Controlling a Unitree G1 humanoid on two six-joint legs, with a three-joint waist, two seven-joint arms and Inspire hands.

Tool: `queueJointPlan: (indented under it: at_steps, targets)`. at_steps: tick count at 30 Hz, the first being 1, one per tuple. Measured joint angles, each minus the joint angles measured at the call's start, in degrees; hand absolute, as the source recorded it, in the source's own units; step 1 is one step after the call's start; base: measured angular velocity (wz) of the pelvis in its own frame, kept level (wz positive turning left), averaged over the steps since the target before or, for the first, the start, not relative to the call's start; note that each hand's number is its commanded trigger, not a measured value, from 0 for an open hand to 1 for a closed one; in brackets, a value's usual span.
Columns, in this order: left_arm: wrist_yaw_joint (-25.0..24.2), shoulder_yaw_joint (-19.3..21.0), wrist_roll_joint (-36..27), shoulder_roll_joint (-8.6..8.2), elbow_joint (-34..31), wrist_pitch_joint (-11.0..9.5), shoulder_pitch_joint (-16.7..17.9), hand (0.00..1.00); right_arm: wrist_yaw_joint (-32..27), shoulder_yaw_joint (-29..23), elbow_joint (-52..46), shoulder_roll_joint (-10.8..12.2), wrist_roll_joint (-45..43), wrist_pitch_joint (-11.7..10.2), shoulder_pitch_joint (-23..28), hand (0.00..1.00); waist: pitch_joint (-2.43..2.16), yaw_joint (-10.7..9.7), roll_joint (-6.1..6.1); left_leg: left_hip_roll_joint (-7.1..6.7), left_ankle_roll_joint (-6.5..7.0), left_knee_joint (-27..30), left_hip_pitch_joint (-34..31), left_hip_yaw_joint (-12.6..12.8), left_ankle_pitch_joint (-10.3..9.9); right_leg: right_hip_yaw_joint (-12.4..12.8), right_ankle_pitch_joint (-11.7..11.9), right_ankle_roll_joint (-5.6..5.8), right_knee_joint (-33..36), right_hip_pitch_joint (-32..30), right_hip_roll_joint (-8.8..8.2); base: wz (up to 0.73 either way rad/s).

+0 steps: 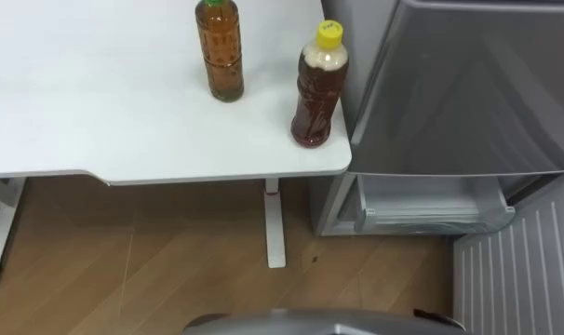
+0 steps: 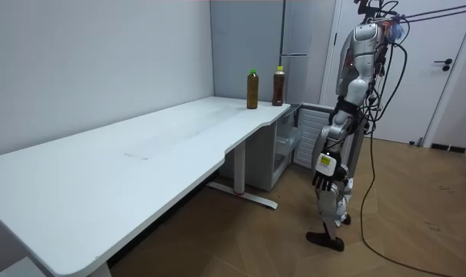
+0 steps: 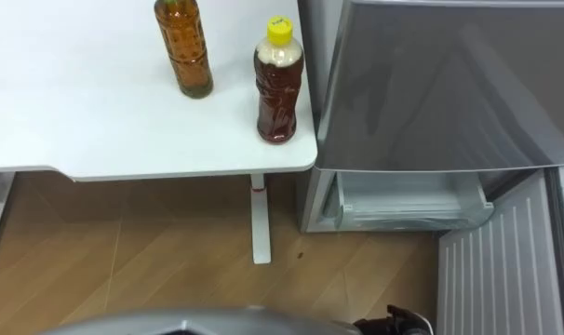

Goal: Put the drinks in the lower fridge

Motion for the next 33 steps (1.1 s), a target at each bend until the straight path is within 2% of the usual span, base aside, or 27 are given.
queueJointPlan:
  at_steps: [20,24,30,33]
  targets:
    - [-0.99,-0.02,-0.14,0.01,-0.02,0.05,0.0,0.0,0.95,0.05,0.18,-0.01,0.26,0.09,-0.49,0.0,-0.07,-0.05,-0.21,-0.03,-0.09,0.15,-0.05,-0.21,-0.07,-0.04,-0.11,-0.01,-0.07,-0.01,0.03,0.0]
    - [0.27,0.02,-0.17,0.0,0.09,0.28,-0.19,0.0,0.94,0.05,0.18,-0.02,0.28,0.53,-0.49,0.0,-0.12,0.0,-0.15,-0.03,-0.08,0.35,-0.05,-0.22,-0.11,-0.12,-0.11,-0.02,-0.05,-0.03,0.02,0.0]
    - [3.25,1.43,-0.3,-0.4,1.29,0.52,-0.21,0.0,0.31,-0.09,0.68,-0.02,0.5,0.58,-0.39,0.0,-0.52,-0.13,0.52,-0.03,-0.08,0.34,0.11,-0.22,-0.11,-0.09,-0.11,-0.02,0.0,0.19,0.03,0.0]
    - [4.93,1.88,-0.29,-0.46,1.54,0.54,-0.14,0.0,-0.39,-0.52,1.27,-0.02,0.47,0.58,-0.36,0.0,-0.53,-0.16,0.72,-0.03,-0.08,0.25,0.17,-0.26,-0.11,-0.09,-0.11,-0.02,-0.02,0.33,0.03,0.0]
